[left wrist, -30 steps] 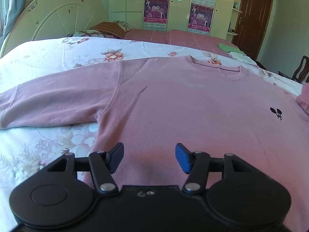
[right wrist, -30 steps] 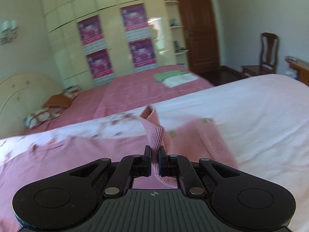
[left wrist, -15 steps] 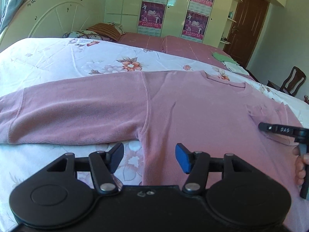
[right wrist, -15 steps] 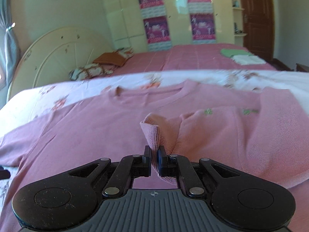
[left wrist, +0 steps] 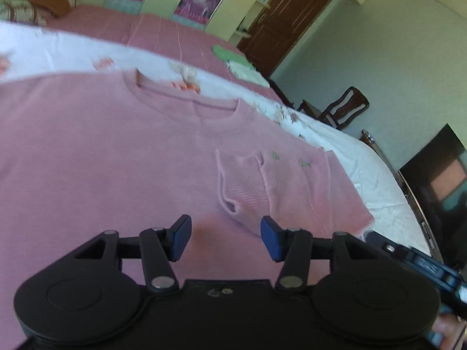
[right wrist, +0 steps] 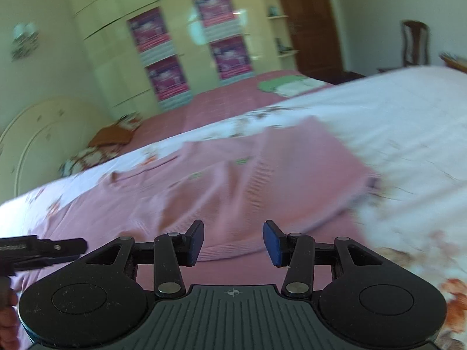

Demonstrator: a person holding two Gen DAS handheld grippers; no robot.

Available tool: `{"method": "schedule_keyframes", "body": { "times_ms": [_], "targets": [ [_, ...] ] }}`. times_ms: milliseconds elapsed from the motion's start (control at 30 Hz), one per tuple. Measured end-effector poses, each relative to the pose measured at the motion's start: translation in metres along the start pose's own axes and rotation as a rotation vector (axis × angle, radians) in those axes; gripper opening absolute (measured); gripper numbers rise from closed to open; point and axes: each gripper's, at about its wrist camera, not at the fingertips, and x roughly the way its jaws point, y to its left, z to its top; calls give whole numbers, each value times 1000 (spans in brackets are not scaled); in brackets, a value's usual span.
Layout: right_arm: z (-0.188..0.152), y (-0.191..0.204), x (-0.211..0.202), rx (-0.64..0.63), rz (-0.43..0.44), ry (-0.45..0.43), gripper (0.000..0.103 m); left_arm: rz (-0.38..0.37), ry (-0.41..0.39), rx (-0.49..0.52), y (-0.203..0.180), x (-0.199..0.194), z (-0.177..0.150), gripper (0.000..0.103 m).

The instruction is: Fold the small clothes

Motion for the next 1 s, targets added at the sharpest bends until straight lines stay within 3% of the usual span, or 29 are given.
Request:
{"method": "schedule_keyframes", "body": {
  "times_ms": [100, 133, 167, 200, 400, 533, 700, 867, 1000],
  "targets": [
    [9, -38, -14, 115, -12, -18, 46, 13, 1, -13, -7, 28, 6, 48],
    [11, -48, -17, 148, -17, -21, 46, 18, 3, -9, -13, 31, 6, 41],
    [13, -57, -20, 175, -22, -25, 46, 23, 8, -6, -16, 36, 7, 13],
    [15, -67, -22, 200, -26, -29, 46, 26, 16, -2, -18, 39, 10, 7],
    [23, -114, -25, 369, 9, -17, 46, 60, -126, 80, -33, -3, 17, 6],
    [27, -136, -21, 490, 70, 0, 46, 112, -169, 92, -18, -33, 17, 6],
    [31, -148, -14, 601, 147, 16, 46, 166, -189, 27, 16, -51, 11, 6],
    [33, -162, -2, 729, 260, 65, 46, 170, -163, -15, 32, -48, -2, 6],
    [36, -175, 10, 789, 274, 83, 46, 167, -168, -35, 35, -45, -7, 6]
  ]
}}
